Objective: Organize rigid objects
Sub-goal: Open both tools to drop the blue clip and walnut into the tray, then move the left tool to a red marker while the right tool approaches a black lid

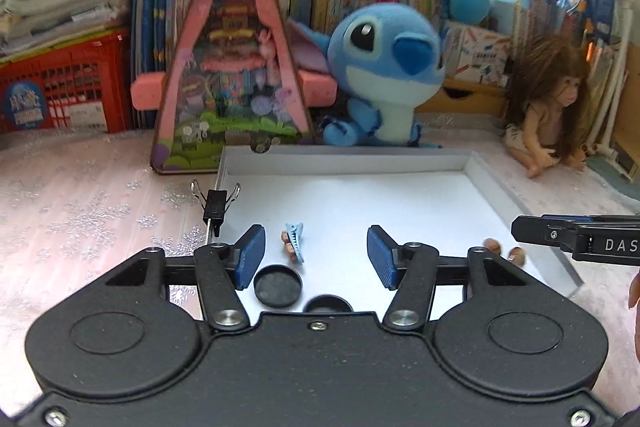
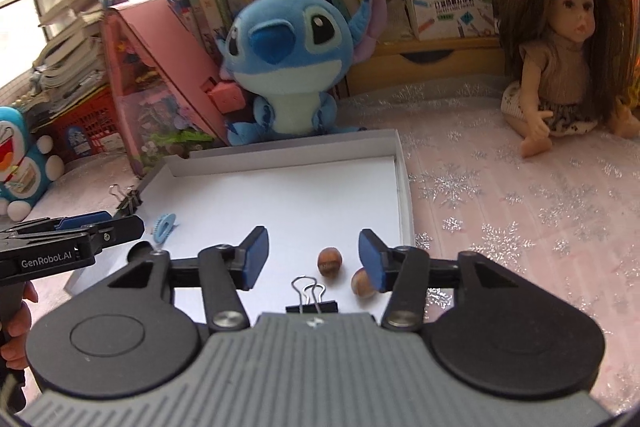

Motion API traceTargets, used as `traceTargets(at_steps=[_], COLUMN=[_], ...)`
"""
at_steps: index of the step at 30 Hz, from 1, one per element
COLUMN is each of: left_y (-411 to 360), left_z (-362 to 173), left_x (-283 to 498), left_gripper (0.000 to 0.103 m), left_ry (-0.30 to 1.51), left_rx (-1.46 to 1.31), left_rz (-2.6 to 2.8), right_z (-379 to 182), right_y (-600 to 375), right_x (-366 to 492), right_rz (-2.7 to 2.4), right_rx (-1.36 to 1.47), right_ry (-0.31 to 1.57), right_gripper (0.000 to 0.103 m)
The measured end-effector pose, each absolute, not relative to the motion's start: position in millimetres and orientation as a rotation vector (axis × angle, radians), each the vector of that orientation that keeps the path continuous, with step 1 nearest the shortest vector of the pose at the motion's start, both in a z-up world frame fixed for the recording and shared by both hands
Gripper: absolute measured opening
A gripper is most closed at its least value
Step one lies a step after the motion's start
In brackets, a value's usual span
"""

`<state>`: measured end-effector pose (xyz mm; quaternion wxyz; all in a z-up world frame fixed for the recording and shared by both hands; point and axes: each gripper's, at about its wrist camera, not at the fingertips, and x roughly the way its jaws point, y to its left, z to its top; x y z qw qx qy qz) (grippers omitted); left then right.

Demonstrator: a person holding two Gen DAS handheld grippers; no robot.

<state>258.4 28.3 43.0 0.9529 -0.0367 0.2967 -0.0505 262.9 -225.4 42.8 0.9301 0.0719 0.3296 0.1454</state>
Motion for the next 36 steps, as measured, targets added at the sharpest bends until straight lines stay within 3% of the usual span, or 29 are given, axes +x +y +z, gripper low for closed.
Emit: traceTargets(at_steps=[10, 17, 36], left_y=[15, 16, 15], left_z=[53, 52, 9], left_x=[195, 144, 26], left_gripper=[0.056, 0.071, 0.075], left_ry=[0.571, 0.573, 0.654], left_rx=[-0.074, -0.106, -0.010], left_rz=[-0.180, -0.274, -0.313], right_z=[57, 55, 8], right_y=[-226, -228, -236], right_x=[204, 154, 57], right_rz=[0.384, 0.436, 0.510], right_rx=[0.045, -0.002, -0.187], right_ry=[0.583, 0.545, 0.515], right_gripper=[0.076, 0.078, 0.084])
